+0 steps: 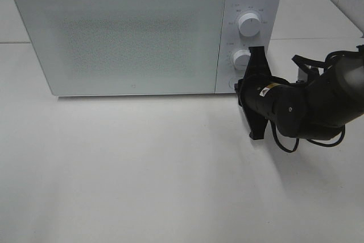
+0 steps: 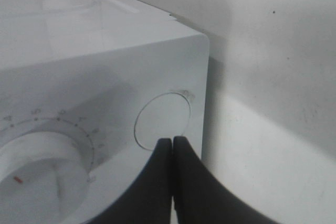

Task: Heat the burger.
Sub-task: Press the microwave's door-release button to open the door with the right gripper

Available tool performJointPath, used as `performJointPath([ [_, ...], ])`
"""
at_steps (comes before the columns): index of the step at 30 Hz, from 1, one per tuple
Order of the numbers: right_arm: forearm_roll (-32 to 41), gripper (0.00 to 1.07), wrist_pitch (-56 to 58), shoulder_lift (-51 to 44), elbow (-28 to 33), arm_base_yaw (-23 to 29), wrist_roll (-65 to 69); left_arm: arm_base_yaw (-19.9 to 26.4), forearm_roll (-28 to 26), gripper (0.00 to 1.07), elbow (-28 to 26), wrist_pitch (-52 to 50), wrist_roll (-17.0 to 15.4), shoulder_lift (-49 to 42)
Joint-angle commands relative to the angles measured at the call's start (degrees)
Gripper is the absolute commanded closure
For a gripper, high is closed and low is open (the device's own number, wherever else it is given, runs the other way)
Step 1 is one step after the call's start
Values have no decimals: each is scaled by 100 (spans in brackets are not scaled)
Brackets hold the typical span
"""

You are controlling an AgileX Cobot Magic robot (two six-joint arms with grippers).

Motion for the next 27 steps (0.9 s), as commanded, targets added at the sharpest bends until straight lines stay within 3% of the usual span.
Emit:
performJointPath([
  [1,138,107,-138,143,-201,-11,-92,29,-23,6,-6,-57,-17,-46],
  [17,498,107,-338,579,-825,-11,-292,29,-17,6,-6,-57,-17,-46],
  [27,796,107,-1049,602,-871,-11,-453,29,-17,6,-6,-57,-17,-46],
])
